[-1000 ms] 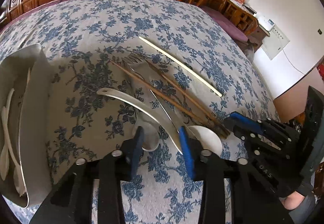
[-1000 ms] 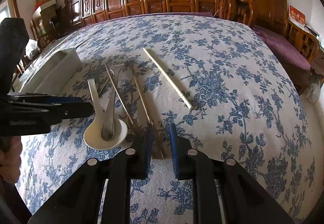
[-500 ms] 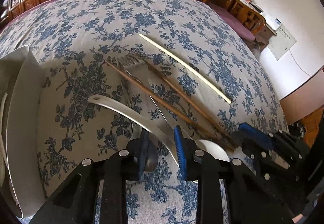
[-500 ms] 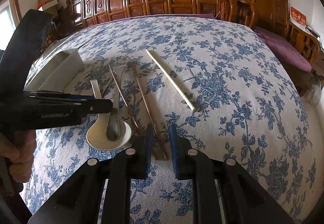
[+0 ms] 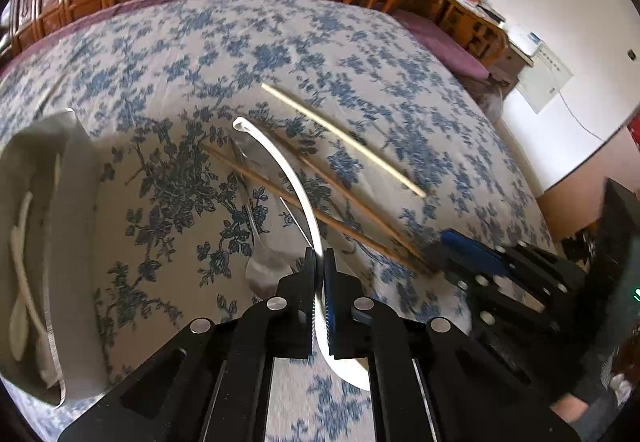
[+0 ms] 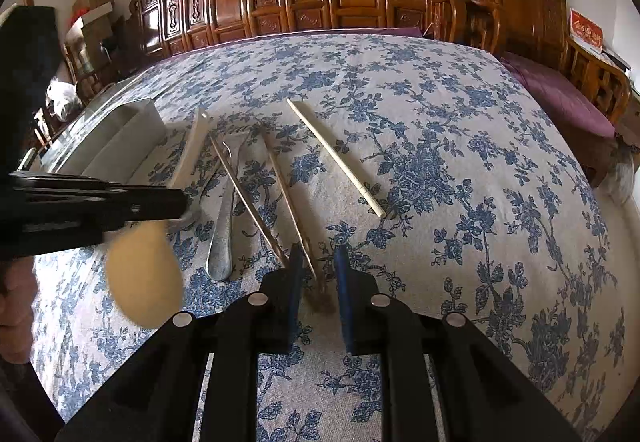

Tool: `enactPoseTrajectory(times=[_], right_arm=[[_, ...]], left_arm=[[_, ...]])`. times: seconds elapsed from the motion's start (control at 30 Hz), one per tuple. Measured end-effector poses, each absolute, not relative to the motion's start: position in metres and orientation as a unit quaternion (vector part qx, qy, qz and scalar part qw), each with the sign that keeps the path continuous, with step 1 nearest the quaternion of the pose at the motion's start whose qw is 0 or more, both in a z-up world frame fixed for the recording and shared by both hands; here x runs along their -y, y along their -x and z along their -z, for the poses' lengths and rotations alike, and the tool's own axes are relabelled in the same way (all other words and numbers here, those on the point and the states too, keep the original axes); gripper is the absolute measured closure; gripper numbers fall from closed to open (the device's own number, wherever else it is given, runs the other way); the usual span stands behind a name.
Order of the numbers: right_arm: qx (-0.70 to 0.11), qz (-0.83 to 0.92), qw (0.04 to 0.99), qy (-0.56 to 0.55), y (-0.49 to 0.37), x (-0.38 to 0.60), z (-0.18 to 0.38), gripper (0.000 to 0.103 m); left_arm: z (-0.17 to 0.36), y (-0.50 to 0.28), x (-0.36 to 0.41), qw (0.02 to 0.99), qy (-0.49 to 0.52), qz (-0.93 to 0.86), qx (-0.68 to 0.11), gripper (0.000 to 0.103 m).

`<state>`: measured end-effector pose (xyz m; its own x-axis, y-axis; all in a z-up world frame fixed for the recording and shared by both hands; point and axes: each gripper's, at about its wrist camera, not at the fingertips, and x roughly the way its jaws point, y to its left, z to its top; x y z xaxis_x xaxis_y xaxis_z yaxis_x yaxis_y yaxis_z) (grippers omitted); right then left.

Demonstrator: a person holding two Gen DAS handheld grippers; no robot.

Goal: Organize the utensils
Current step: 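Grasp a chopstick with the right tool while the left tool holds the white spoon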

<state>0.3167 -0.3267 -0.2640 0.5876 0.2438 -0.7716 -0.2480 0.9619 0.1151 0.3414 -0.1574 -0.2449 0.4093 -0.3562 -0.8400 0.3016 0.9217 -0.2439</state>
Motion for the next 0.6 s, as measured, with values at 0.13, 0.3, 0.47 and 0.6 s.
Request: enactPoseTrajectory(times=[0.13, 0.3, 0.47, 0.6], right_arm=[[-0.432, -0.143, 0.890, 0.003, -0.316, 0.324, 0.264, 0.084], [-0.432, -0.144, 0.890, 0.004, -0.317, 0.323, 0.264, 0.084], [-0.433, -0.128, 0.892, 0.008, -0.327, 0.327, 0.258, 0.084], [-0.440, -0.122, 0.890, 0.011, -0.347, 0.331, 0.253, 0.084]], left_arm=[[0.227, -0.326, 0.148, 0.847, 0.023, 0.201, -0.492, 0.100], [0.213, -0.311, 0.135, 0.852, 0.020, 0.206, -0.481, 0.100], [0.205, -0.304, 0.122, 0.857, 0.013, 0.203, -0.474, 0.100], [0.198, -0.301, 0.114, 0.859, 0.014, 0.204, -0.469, 0.100]])
